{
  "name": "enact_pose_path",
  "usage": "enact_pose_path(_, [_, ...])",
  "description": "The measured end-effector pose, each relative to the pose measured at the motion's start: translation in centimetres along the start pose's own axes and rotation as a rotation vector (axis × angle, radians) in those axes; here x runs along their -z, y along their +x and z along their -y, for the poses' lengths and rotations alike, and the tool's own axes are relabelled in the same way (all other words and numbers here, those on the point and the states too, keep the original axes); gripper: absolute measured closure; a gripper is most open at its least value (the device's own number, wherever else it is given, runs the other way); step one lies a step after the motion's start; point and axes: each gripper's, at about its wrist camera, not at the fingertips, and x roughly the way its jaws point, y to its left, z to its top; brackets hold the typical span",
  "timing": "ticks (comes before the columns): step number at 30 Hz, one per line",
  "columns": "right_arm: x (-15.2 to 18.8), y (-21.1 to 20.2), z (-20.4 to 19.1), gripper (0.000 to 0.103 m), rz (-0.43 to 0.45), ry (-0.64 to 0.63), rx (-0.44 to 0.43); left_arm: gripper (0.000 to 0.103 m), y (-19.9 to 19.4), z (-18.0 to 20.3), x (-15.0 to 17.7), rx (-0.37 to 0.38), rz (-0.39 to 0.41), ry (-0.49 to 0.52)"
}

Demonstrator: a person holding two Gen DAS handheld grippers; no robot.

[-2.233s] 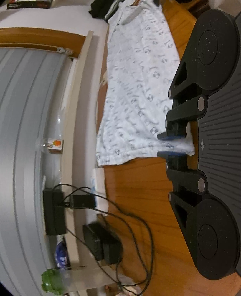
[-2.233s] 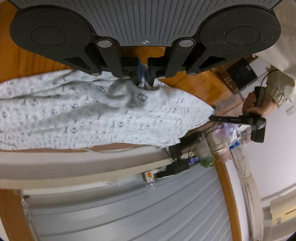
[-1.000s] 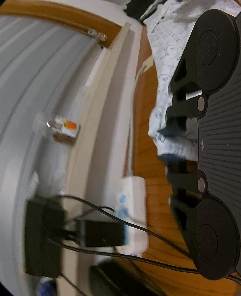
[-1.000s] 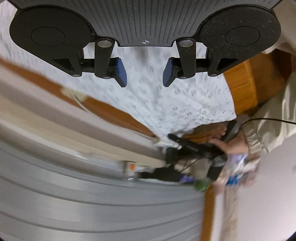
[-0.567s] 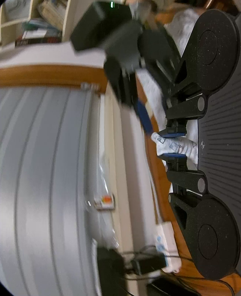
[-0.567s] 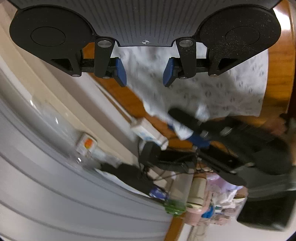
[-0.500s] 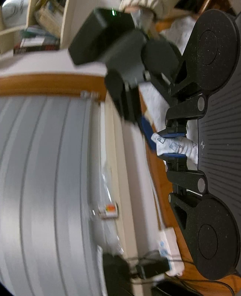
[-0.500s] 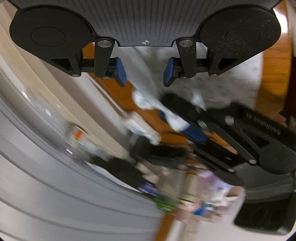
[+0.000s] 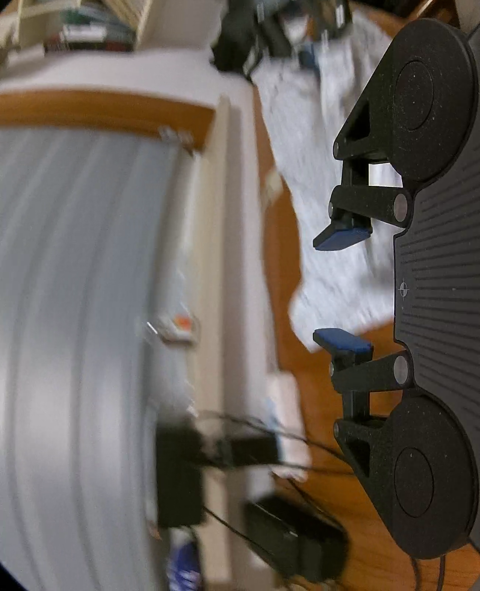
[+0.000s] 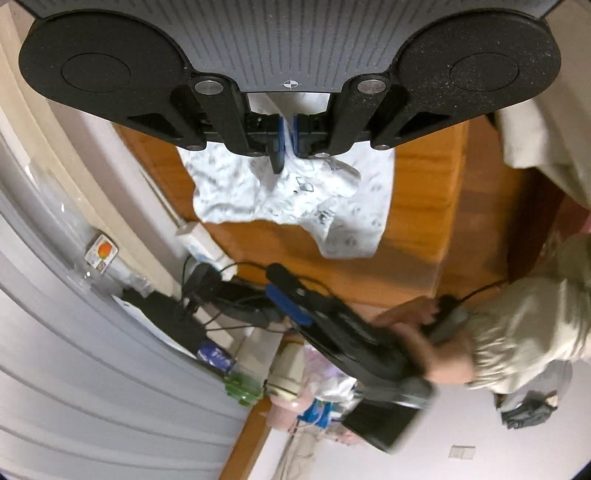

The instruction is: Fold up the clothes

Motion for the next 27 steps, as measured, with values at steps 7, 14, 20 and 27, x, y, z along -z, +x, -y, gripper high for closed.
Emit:
enact_pose_path(7, [0.4,-2.7,0.1,0.097,0.037,0.030,0.060,0.051,6.5,-3.0,-0.2,0.069,-0.131,-0.139])
enact_pose_path(14, [-0.6,-5.9,2.6,0.099,0.145,0.074,0.206,0.071,8.1,-1.3,0.3,-0.052,-0.221,0.008])
enact_pose_path(20, [-0.8,-7.4,3.3,0.099,0.178,0.083,0.210,0.071,6.2,-1.3,0.1,-0.199,-0.174,0.061])
enact_pose_path(27, [-1.2,-6.0,3.5,0.099,0.155,0.070,0.220,0.064,2.6,-1.7,0.1,0.013,-0.046,-0.075])
